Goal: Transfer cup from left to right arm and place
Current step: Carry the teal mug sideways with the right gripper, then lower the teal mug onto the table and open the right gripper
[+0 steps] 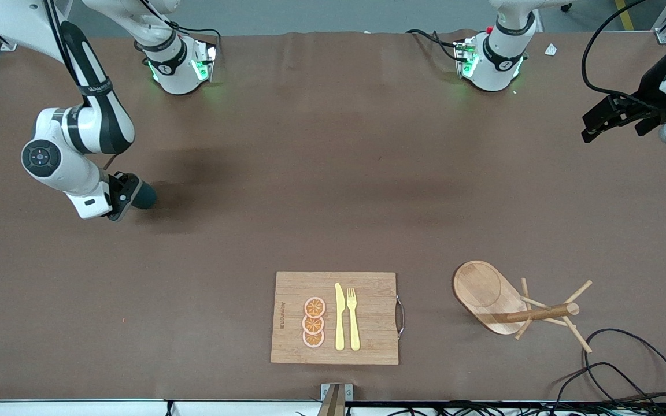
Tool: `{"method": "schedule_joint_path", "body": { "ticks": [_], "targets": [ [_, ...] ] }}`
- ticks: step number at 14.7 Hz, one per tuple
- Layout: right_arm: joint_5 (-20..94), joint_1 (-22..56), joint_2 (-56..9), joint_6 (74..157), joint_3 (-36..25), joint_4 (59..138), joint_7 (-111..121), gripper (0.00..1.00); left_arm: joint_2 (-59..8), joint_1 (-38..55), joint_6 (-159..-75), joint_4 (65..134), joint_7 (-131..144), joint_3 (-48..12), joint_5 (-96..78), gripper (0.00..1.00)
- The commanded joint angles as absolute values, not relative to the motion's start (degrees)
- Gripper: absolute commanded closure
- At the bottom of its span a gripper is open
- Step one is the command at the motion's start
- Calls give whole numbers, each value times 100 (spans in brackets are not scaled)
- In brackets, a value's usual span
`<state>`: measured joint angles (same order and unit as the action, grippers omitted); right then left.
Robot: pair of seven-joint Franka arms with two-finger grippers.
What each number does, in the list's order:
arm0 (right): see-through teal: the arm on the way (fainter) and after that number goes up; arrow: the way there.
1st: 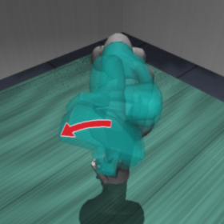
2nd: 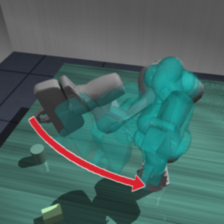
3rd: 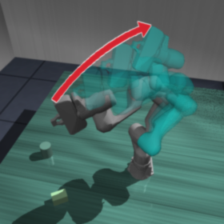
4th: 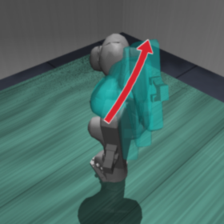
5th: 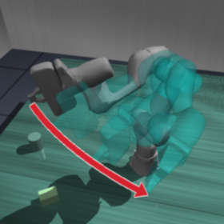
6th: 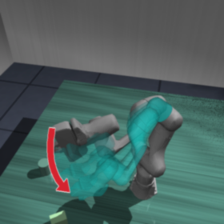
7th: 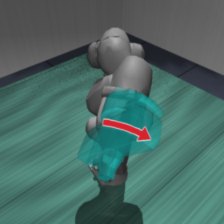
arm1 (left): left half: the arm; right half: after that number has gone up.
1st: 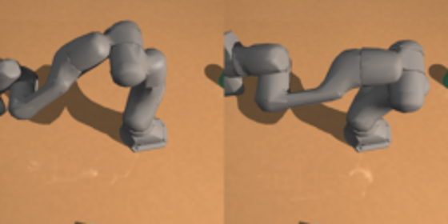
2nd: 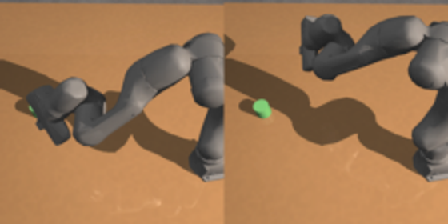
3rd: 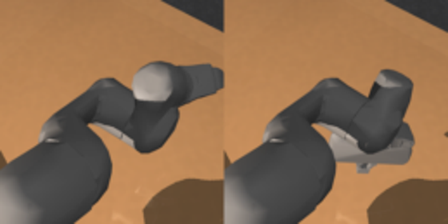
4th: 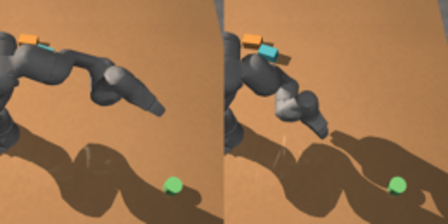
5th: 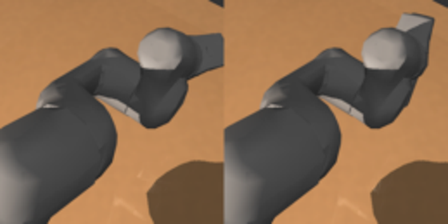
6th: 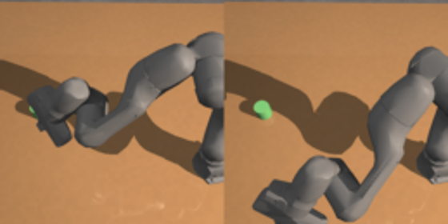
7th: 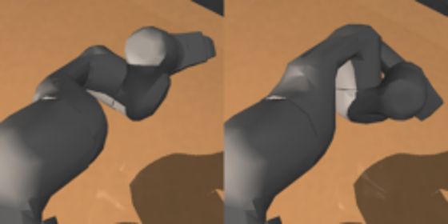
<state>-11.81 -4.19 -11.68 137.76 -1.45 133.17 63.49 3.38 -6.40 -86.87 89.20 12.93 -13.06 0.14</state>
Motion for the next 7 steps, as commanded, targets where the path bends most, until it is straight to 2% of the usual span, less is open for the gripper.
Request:
{"method": "schedule_joint_path", "body": {
  "ticks": [1,4,7],
  "targets": [
    [-1318,-457,-941,13817,-114,13535,6319,1,352,-677,-8701,8903,1187,-1310,9,0],
    [-1310,-457,-844,13633,-114,13492,6328,0,360,-686,-8657,8895,933,-1275,9,0],
    [-1266,-448,-598,12984,-105,13238,6285,0,395,-703,-8657,8895,809,-1248,9,0]
  ]
}}
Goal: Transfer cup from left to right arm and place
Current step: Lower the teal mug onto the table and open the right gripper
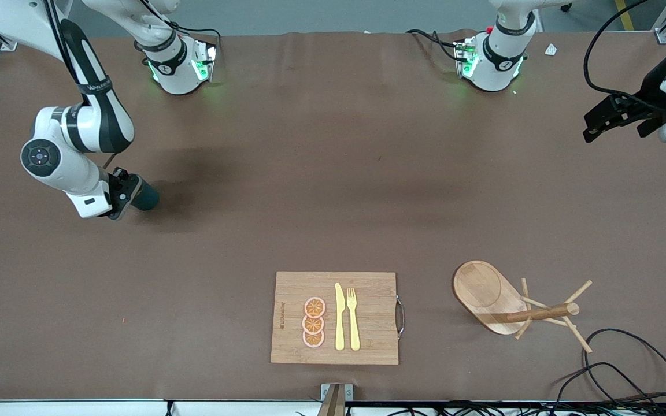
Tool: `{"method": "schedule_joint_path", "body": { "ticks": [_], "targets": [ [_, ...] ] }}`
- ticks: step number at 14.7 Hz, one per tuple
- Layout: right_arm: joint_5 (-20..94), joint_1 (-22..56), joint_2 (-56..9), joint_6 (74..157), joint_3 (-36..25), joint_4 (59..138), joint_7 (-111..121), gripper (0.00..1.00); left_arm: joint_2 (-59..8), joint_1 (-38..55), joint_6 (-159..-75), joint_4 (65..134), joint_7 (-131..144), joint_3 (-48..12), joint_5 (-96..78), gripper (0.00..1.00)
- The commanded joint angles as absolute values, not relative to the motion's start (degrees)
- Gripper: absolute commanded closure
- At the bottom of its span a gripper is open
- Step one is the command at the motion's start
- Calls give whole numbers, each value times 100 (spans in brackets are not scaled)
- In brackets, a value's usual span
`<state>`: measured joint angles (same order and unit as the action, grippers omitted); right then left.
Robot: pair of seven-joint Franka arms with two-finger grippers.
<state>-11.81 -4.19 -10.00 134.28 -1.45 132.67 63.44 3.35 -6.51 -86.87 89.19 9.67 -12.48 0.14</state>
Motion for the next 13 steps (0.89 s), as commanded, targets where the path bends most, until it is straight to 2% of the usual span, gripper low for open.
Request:
{"method": "schedule_joint_path", "body": {
  "ticks": [1,9,13],
  "targets": [
    [-1266,-448,-537,12694,-97,13062,6197,0,404,-703,-8649,8895,800,-1239,9,0],
    [-431,-440,-492,10032,-88,10831,4082,0,404,-782,-8578,8859,791,-1239,9,0],
    [-281,-168,-510,9108,-88,9995,2597,0,422,-791,-8561,8851,791,-1239,193,0]
  ]
}}
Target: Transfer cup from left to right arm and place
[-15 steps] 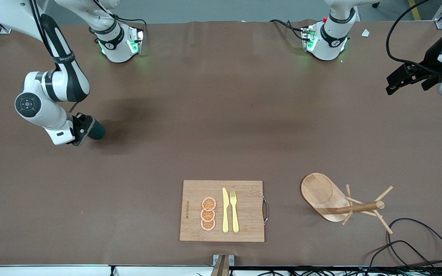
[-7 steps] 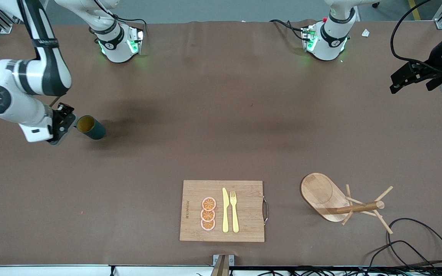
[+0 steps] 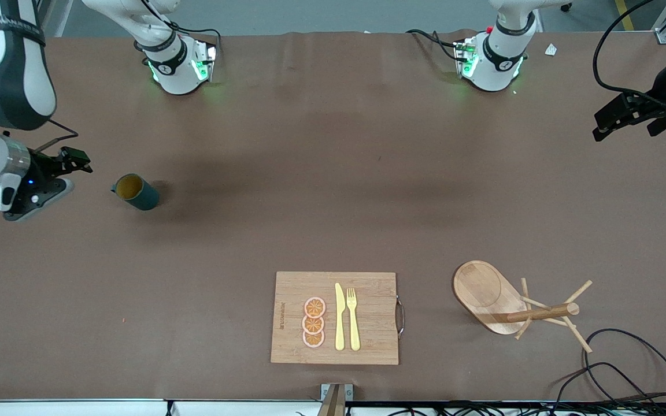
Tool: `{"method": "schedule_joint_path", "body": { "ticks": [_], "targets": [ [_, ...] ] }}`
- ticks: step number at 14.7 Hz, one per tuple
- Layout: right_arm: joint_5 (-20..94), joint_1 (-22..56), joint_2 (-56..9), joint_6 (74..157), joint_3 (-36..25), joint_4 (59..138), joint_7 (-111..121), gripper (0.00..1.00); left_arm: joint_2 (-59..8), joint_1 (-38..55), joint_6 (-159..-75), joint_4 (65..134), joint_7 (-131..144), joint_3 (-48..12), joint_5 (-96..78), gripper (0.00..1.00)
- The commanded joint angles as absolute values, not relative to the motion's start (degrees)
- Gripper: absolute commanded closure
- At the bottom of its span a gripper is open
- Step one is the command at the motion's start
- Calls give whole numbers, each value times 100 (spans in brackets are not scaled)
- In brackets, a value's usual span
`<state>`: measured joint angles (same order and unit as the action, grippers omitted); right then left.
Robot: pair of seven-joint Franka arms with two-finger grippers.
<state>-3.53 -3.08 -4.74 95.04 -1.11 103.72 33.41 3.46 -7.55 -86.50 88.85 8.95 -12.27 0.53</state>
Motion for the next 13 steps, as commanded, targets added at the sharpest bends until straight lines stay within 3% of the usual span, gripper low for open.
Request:
{"method": "schedule_joint_path", "body": {
  "ticks": [1,13],
  "targets": [
    [-281,-80,-518,8992,-88,9828,2271,0,422,-791,-8561,8851,791,-1239,228,0],
    [-193,-140,-536,8421,-149,8667,26,0,422,-791,-8490,8851,686,-1239,229,0]
  ]
}}
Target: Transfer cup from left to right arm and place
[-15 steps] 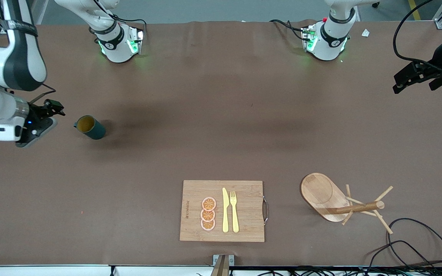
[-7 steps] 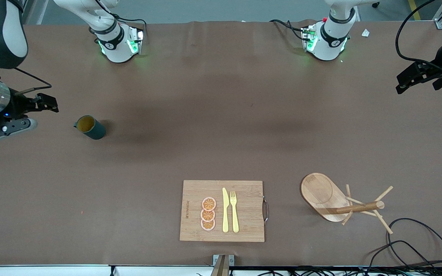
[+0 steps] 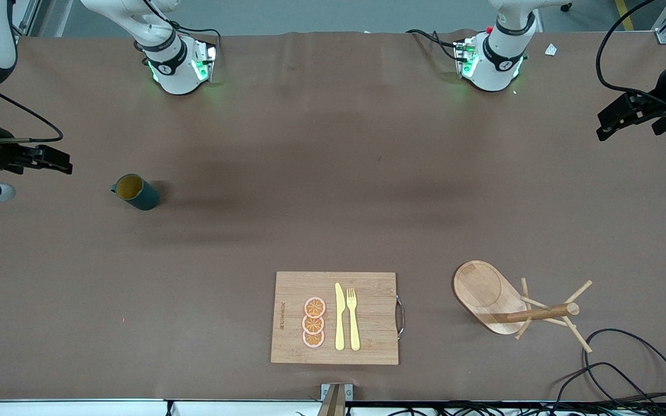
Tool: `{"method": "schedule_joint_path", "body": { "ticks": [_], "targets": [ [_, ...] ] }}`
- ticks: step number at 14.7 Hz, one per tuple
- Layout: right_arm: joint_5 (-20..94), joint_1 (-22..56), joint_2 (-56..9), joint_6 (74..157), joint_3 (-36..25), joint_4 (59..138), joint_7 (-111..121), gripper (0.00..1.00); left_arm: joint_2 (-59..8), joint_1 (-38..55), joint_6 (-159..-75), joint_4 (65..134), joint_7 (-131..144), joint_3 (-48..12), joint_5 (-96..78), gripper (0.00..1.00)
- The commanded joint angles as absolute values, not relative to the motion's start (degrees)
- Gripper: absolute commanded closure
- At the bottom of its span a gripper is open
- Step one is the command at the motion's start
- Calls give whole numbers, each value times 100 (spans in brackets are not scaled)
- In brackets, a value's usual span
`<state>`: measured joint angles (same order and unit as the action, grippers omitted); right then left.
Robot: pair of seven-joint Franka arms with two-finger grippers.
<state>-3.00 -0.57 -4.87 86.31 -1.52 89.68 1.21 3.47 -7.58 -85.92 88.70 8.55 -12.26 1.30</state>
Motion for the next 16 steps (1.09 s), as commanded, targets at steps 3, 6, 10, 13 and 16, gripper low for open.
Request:
{"method": "schedule_joint_path", "body": {
  "ticks": [3,6,10,13,16],
  "targets": [
    [-193,-149,-536,8411,-141,8438,88,0,413,-800,-8490,8851,686,-1239,220,0],
    [-211,-123,-536,8411,-123,8131,141,0,387,-835,-8499,8824,686,-1239,220,0],
    [-255,-105,-554,8411,-114,8086,132,0,413,-835,-8490,8824,633,-1248,237,0],
    [-185,-132,-562,8411,-114,8086,123,0,422,-844,-8473,8833,256,-1248,211,0],
    [-141,-114,-563,8036,-105,8086,71,0,431,-896,-8402,8842,352,-1257,88,0]
  ]
}}
